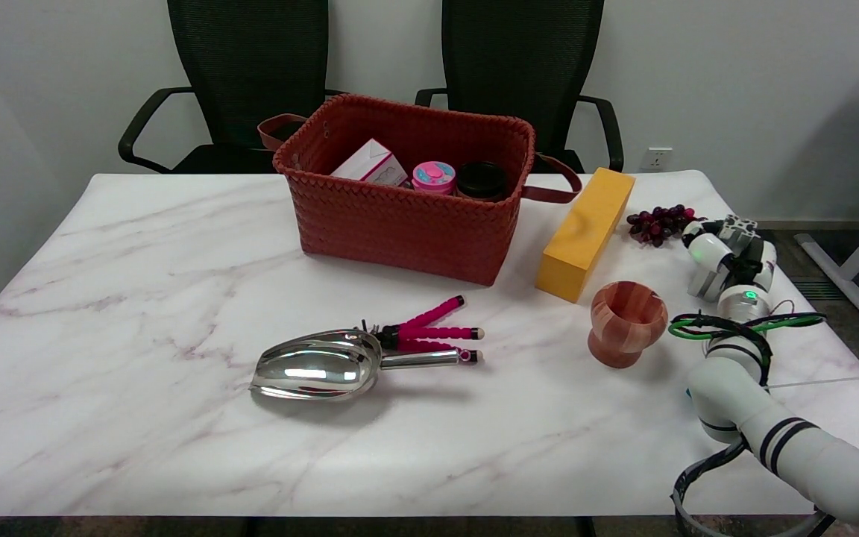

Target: Pick up the metal rectangular block.

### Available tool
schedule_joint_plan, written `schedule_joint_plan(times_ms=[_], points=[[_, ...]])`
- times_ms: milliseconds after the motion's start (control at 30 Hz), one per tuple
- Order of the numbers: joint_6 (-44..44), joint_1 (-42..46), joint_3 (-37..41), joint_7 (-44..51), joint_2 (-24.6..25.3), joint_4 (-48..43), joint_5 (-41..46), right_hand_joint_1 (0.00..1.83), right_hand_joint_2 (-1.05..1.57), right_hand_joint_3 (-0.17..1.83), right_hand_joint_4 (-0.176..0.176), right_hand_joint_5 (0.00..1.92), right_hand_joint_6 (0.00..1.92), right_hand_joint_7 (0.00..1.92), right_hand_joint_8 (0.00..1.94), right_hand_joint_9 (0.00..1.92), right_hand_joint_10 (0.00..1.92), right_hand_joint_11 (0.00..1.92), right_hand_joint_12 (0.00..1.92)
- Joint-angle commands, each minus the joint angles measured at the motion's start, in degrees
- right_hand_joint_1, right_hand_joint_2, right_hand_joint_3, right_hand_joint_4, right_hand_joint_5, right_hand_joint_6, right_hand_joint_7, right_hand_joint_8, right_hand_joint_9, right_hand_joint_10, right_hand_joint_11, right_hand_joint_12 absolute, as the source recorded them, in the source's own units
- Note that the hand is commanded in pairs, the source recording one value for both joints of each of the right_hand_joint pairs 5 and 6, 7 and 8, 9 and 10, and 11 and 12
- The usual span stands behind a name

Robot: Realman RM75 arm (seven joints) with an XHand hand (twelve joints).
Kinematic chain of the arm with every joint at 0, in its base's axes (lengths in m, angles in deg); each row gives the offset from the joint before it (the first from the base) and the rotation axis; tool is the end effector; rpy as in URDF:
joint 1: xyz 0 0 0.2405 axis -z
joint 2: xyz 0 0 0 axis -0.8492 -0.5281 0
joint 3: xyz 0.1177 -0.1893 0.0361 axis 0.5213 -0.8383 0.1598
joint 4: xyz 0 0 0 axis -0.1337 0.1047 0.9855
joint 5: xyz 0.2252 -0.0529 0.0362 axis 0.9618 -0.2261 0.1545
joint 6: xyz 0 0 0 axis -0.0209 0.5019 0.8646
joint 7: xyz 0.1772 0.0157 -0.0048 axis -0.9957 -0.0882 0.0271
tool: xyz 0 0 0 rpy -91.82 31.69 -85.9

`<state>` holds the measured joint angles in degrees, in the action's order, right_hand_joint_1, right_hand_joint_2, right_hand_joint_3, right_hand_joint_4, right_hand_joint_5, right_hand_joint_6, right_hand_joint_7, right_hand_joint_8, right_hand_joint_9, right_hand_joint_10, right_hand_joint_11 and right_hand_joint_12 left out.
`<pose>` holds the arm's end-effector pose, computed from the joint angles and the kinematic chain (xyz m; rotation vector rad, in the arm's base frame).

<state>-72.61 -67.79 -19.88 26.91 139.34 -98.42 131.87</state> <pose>-0.3117 -0.3399 0.5281 0.4491 -0.5260 1.4970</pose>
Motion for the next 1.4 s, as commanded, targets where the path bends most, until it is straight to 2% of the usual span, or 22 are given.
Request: schedule_joint_plan(times_ms=[33,200,267,400,500,667,767,900,1067,1400], points=[[-0.04,-0.39,-0.25,-0.21,0.25,1.35,0.34,1.16,0.80,0.99,0.000,1.32,1.32,1.25,1.25,0.94,0.94,0.64,0.64],[-0.04,-0.47,-0.04,-0.21,0.25,1.43,0.50,1.14,0.93,0.98,0.000,1.40,1.40,1.39,1.39,1.24,1.24,0.87,0.87],[-0.04,-0.47,0.11,-0.29,0.25,1.43,0.46,1.13,1.02,0.95,0.000,1.43,1.43,1.47,1.47,1.36,1.36,1.13,1.13],[-0.07,-0.55,0.15,-1.25,0.25,1.43,0.27,1.11,1.21,0.88,0.000,1.47,1.47,1.54,1.54,1.46,1.46,1.46,1.46],[-0.23,-0.55,0.15,-2.13,0.25,1.43,0.10,1.09,1.29,0.87,0.000,1.50,1.50,1.57,1.57,1.52,1.52,1.58,1.58],[-2.94,-0.63,-0.25,-2.29,0.25,1.07,0.10,1.07,1.37,0.89,0.000,1.59,1.59,1.64,1.64,1.59,1.59,1.67,1.67],[-3.55,-0.63,-0.25,-2.29,0.25,0.79,0.10,1.03,1.51,0.90,0.000,1.79,1.79,1.73,1.73,1.69,1.69,1.80,1.80],[-3.87,-0.55,-0.25,-2.29,0.29,0.71,0.10,1.02,1.57,0.83,0.000,1.92,1.92,1.82,1.82,1.76,1.76,1.87,1.87],[-4.07,-0.39,-0.25,-2.61,0.33,0.06,0.02,1.04,1.57,0.72,0.000,1.92,1.92,1.90,1.90,1.82,1.82,1.90,1.90],[-4.27,-0.52,-0.25,-3.01,0.33,-1.45,-1.55,1.05,1.57,0.66,0.000,1.92,1.92,1.92,1.92,1.85,1.85,1.92,1.92]])
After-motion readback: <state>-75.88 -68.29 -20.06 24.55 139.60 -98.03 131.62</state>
